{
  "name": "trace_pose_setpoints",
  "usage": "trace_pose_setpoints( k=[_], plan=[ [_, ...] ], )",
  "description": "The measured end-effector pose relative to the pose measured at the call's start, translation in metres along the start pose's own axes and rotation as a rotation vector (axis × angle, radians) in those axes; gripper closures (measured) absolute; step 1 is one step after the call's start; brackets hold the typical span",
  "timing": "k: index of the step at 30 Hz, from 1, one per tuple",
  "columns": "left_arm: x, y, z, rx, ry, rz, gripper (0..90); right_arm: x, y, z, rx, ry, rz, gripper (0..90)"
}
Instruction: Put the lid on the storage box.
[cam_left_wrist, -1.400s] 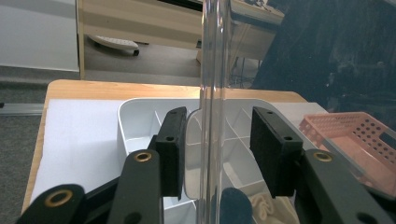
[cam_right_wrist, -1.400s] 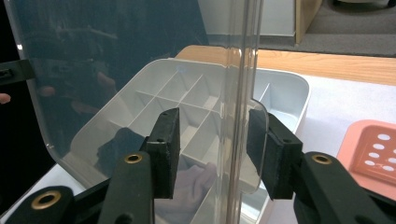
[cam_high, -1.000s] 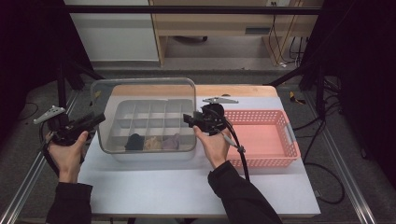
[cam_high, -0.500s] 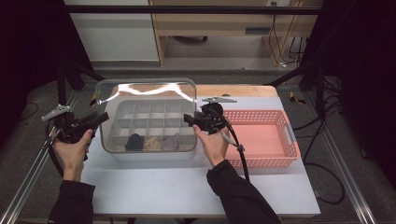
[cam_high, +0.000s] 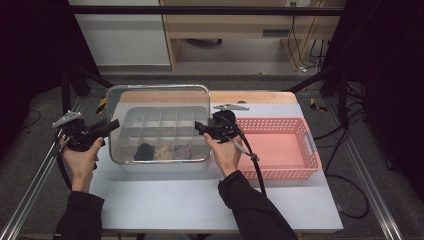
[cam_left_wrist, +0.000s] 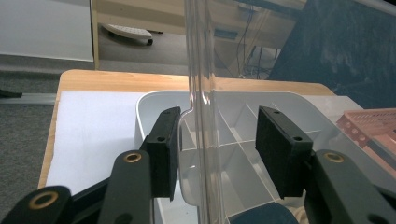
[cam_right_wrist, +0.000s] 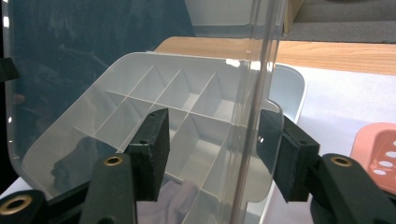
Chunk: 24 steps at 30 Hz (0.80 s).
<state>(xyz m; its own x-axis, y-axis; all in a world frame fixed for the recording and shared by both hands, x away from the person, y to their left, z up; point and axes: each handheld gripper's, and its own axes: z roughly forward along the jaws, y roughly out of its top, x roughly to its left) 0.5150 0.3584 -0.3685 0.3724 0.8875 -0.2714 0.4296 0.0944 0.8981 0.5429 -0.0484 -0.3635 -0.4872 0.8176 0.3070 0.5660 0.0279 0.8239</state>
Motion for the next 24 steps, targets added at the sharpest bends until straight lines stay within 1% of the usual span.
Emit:
trace_pose_setpoints(
  k=[4,7,8,10,16,20,24],
  plan=[
    [0.001,0.000,0.003,0.005,0.002,0.000,50.1,0.000,0.000,0.004,0.002,-0.008,0.006,42.4],
    [0.002,0.000,0.005,0.011,0.004,-0.004,50.1,0.001,-0.002,0.008,0.000,-0.022,0.002,39.5],
    [0.002,-0.001,0.006,0.012,0.005,-0.005,50.0,0.000,-0.002,0.009,-0.004,-0.027,-0.007,38.9],
    [0.003,-0.001,0.008,0.017,0.006,-0.009,49.9,0.000,-0.002,0.011,0.001,-0.029,0.003,38.1],
    [0.005,-0.002,0.013,0.029,0.007,-0.015,49.0,-0.001,-0.004,0.016,0.006,-0.038,0.002,35.3],
    [0.007,-0.002,0.016,0.036,0.008,-0.012,48.8,-0.002,-0.004,0.021,0.005,-0.043,0.000,33.6],
    [0.008,-0.003,0.019,0.046,0.011,-0.014,48.4,-0.003,-0.005,0.024,0.013,-0.049,0.013,32.2]
  ],
)
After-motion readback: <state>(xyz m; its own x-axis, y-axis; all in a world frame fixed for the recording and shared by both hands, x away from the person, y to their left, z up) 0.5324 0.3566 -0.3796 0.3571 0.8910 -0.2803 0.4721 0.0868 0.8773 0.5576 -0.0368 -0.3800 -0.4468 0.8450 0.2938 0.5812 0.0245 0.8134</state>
